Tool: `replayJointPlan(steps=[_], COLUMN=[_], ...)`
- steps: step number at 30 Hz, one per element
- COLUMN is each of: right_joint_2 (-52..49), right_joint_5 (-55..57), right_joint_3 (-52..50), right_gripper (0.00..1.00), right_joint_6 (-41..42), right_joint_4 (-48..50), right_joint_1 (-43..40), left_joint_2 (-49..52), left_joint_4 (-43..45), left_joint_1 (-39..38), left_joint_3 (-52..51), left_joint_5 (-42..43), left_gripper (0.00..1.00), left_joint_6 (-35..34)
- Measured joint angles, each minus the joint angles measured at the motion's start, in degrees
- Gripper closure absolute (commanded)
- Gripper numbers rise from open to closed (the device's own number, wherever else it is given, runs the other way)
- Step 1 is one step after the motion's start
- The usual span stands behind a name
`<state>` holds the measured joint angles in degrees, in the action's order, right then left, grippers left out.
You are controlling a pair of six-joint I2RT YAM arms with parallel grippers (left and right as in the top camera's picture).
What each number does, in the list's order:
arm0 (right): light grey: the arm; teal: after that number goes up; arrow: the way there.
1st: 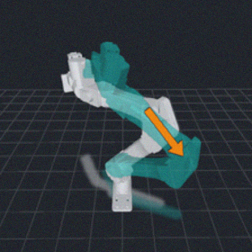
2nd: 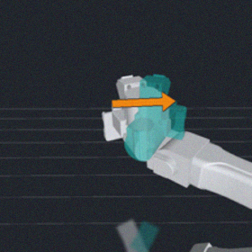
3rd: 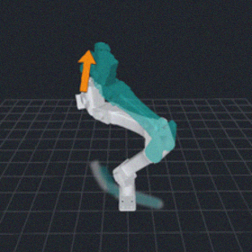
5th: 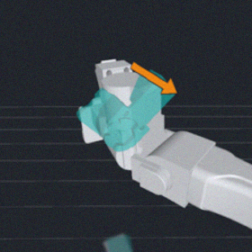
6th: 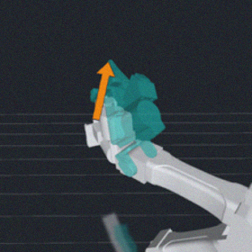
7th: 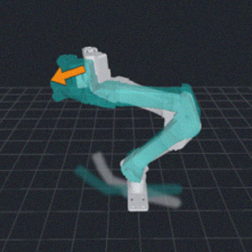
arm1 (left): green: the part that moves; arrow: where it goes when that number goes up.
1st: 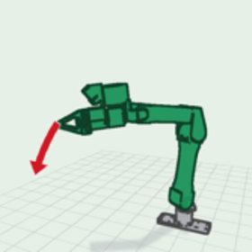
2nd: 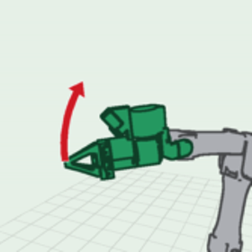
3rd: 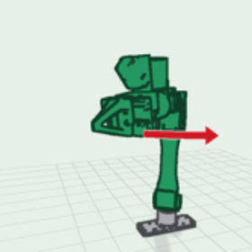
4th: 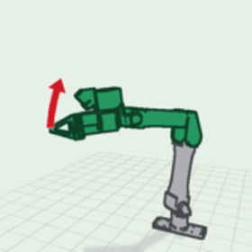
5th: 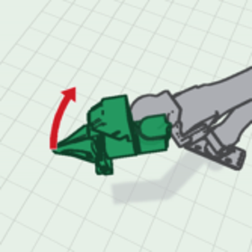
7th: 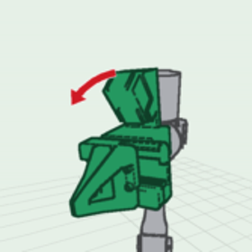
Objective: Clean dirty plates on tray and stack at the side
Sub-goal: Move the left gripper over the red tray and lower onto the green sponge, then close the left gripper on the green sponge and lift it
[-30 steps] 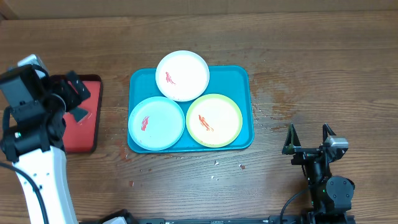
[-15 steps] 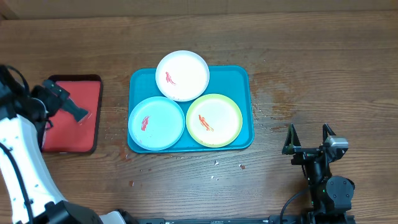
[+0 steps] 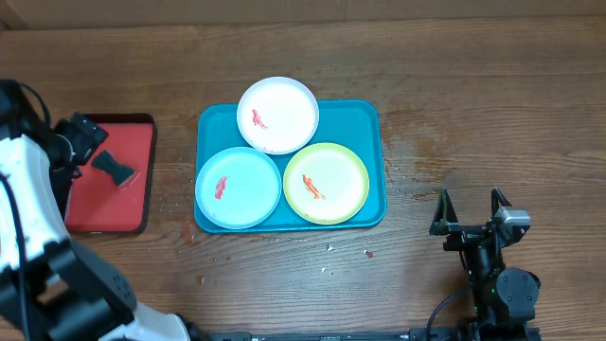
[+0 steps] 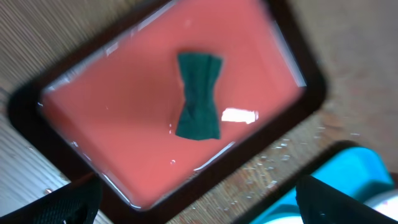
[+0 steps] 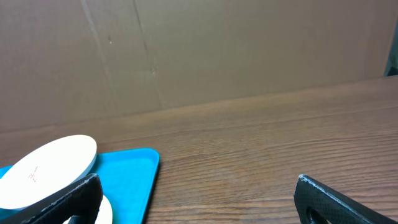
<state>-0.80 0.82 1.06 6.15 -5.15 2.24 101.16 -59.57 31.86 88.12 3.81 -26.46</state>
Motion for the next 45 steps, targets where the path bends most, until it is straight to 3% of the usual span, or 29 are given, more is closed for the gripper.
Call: replayJointPlan(steps=[7, 19, 25, 28, 33, 34, 36, 38, 39, 41, 45], right_joint_2=[0.0, 0.0, 0.0, 0.0, 0.0, 0.0, 0.0, 0.0, 0.0, 0.0, 0.0], right_joint_5=[0.0, 0.0, -0.02, -0.02, 0.0, -0.02, 0.0, 0.0, -0.02, 0.0, -0.02], right_joint_3=[0.0, 0.0, 0.0, 0.0, 0.0, 0.0, 0.0, 0.0, 0.0, 0.0, 0.0], right_gripper=[0.0, 0.0, 0.0, 0.0, 0.0, 0.0, 0.0, 0.0, 0.0, 0.0, 0.0], right_joint_6=[-0.02, 0.0, -0.02, 0.0, 0.0, 0.02, 0.0, 0.0, -0.02, 0.0, 0.02], right_joint_4=[-0.02, -0.04, 0.0, -0.04, 0.0, 0.0, 0.0, -0.02, 0.0, -0.02, -0.02], right_joint_1=[0.0, 0.0, 0.0, 0.0, 0.0, 0.0, 0.0, 0.0, 0.0, 0.0, 0.0], left_joint_2=[7.5, 16.37, 19.52, 20.55, 21.07, 21.11, 21.11, 21.11, 21.11, 21.11, 21.11], left_joint_4=[2.29, 5.42, 5.42, 5.05, 4.94, 4.94, 4.94, 4.94, 4.98, 5.4, 8.35], left_joint_1=[-1.07, -3.76, -3.76, -3.76, -3.76, -3.76, -3.76, -3.76, -3.76, -3.76, -3.76], left_joint_3=[0.0, 0.0, 0.0, 0.0, 0.0, 0.0, 0.0, 0.0, 0.0, 0.0, 0.0], left_joint_5=[-0.22, -0.2, -0.83, -1.03, -1.42, -1.46, -1.51, -1.51, -1.51, -1.49, -2.23], left_gripper=[0.15, 0.15, 0.21, 0.39, 0.88, 0.94, 0.96, 0.92, 0.79, 0.01, 0.0], left_joint_6=[-0.98, 0.39, 2.43, 2.75, 3.13, 3.17, 3.3, 3.5, 3.5, 3.87, 3.91])
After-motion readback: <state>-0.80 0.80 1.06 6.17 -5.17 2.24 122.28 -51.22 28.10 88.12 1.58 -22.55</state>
